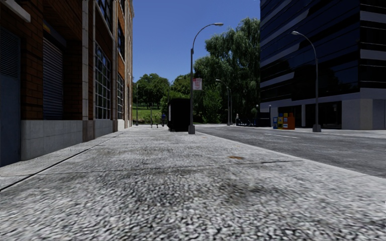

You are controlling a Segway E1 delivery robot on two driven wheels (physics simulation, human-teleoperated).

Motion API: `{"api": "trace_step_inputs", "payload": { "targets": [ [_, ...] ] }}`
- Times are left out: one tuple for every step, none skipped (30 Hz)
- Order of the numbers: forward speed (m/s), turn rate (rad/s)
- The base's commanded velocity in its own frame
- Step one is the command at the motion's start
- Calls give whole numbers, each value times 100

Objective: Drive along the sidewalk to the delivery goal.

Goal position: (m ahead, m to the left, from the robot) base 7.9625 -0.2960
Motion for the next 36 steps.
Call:
{"api": "trace_step_inputs", "payload": {
  "targets": [
    [200,0],
    [200,0],
    [200,0],
    [200,0],
    [200,0],
    [200,0],
    [200,0],
    [200,0],
    [200,0],
    [200,0],
    [200,0],
    [200,0],
    [200,0],
    [200,0],
    [200,0],
    [200,0],
    [200,0],
    [200,0],
    [200,0],
    [200,0],
    [200,0],
    [200,0],
    [200,0],
    [200,0],
    [200,0],
    [200,0],
    [200,0],
    [200,0],
    [200,0],
    [200,0],
    [200,0],
    [200,0],
    [200,0],
    [200,0],
    [200,0],
    [200,0]
  ]
}}
